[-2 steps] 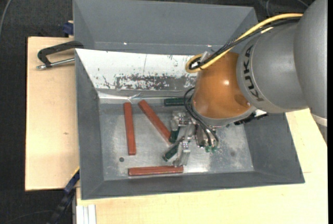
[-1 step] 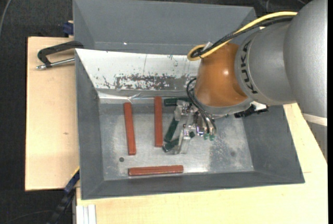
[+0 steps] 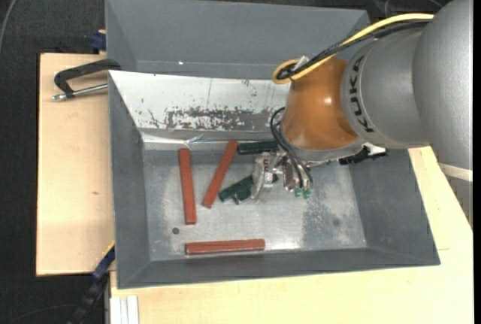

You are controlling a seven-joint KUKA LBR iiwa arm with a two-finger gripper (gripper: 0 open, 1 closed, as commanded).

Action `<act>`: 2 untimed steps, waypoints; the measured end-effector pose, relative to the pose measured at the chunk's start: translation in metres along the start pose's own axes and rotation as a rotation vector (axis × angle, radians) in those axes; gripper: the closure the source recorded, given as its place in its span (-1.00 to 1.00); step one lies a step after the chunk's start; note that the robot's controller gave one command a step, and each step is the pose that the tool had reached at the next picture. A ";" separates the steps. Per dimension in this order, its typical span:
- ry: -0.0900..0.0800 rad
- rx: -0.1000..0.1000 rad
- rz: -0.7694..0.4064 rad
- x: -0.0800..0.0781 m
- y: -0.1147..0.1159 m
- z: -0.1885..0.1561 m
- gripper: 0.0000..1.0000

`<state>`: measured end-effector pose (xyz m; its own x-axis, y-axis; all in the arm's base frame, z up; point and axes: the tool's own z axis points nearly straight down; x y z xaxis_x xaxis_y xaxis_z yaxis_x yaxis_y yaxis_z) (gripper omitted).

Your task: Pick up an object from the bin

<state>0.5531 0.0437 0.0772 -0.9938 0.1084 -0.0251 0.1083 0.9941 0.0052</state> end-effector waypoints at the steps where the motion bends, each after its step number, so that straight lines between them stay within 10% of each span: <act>1: 0.018 0.003 -0.001 0.005 -0.001 0.005 -1.00; 2: 0.017 0.000 0.085 -0.020 0.058 -0.014 -1.00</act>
Offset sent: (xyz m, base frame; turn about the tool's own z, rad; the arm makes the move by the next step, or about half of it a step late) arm 0.0000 0.0000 0.0000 0.0000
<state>0.5785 0.0991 0.0920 -0.9812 0.1927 -0.0077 0.1927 0.9812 0.0067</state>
